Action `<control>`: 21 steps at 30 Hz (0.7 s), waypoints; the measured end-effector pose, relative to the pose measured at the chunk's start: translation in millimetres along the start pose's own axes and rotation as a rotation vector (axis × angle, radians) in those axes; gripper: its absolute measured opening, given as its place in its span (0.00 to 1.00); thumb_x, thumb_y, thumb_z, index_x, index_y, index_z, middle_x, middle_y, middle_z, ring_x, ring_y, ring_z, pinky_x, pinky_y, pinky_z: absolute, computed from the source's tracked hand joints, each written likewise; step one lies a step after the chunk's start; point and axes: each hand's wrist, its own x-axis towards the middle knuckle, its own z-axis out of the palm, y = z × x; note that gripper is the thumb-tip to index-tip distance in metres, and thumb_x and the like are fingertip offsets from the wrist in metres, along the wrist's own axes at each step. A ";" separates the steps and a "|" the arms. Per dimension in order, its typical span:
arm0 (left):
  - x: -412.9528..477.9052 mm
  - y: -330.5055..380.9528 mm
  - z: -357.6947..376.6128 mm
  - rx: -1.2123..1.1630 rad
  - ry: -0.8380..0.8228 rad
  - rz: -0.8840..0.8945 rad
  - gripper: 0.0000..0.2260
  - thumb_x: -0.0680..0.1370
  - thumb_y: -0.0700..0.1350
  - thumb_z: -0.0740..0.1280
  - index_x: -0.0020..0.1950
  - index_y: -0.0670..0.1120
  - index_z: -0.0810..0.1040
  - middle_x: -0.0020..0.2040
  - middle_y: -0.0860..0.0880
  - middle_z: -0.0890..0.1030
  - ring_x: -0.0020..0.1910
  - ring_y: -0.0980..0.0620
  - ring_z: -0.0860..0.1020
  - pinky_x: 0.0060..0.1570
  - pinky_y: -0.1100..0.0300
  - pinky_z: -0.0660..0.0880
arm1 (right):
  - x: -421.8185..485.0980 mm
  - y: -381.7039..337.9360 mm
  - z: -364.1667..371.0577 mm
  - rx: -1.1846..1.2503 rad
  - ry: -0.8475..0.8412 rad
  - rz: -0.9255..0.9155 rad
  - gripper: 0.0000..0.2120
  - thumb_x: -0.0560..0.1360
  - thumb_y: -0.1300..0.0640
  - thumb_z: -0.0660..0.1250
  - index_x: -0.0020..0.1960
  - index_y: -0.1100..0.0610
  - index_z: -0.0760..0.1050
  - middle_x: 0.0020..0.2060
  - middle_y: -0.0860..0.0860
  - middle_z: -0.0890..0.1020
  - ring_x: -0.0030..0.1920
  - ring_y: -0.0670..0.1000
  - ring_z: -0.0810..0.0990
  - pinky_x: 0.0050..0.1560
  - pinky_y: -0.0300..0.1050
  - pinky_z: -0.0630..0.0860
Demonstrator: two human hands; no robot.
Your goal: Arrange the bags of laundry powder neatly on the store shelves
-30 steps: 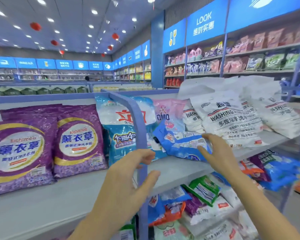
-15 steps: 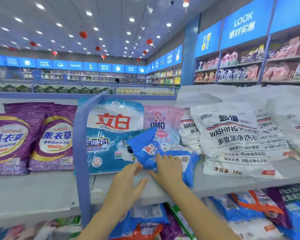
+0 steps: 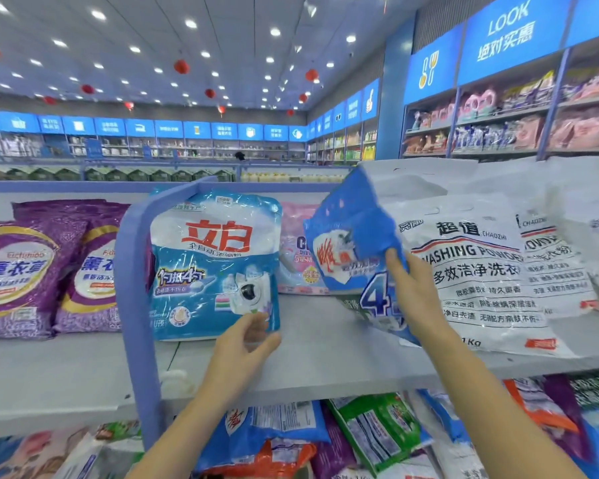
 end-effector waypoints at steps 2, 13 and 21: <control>3.5 7.9 3.0 -0.103 -0.043 -0.048 0.30 0.64 0.60 0.71 0.62 0.50 0.72 0.55 0.53 0.78 0.53 0.60 0.77 0.48 0.71 0.72 | 8.5 -13.8 -12.2 0.314 0.014 0.167 0.13 0.80 0.54 0.57 0.39 0.56 0.71 0.25 0.46 0.79 0.27 0.45 0.77 0.28 0.37 0.73; 13.3 31.1 6.5 -0.452 0.000 -0.078 0.18 0.61 0.52 0.75 0.47 0.51 0.74 0.39 0.55 0.83 0.43 0.53 0.81 0.36 0.68 0.77 | 4.7 17.5 14.0 0.752 -0.375 0.398 0.29 0.62 0.39 0.73 0.55 0.57 0.76 0.46 0.55 0.85 0.43 0.53 0.85 0.43 0.49 0.82; 10.7 5.0 -0.4 -0.357 -0.054 -0.155 0.28 0.60 0.62 0.75 0.56 0.55 0.74 0.50 0.55 0.83 0.47 0.59 0.81 0.43 0.68 0.76 | 34.2 11.9 13.4 0.540 -0.352 0.276 0.09 0.73 0.51 0.66 0.51 0.54 0.76 0.42 0.49 0.83 0.40 0.48 0.81 0.41 0.45 0.75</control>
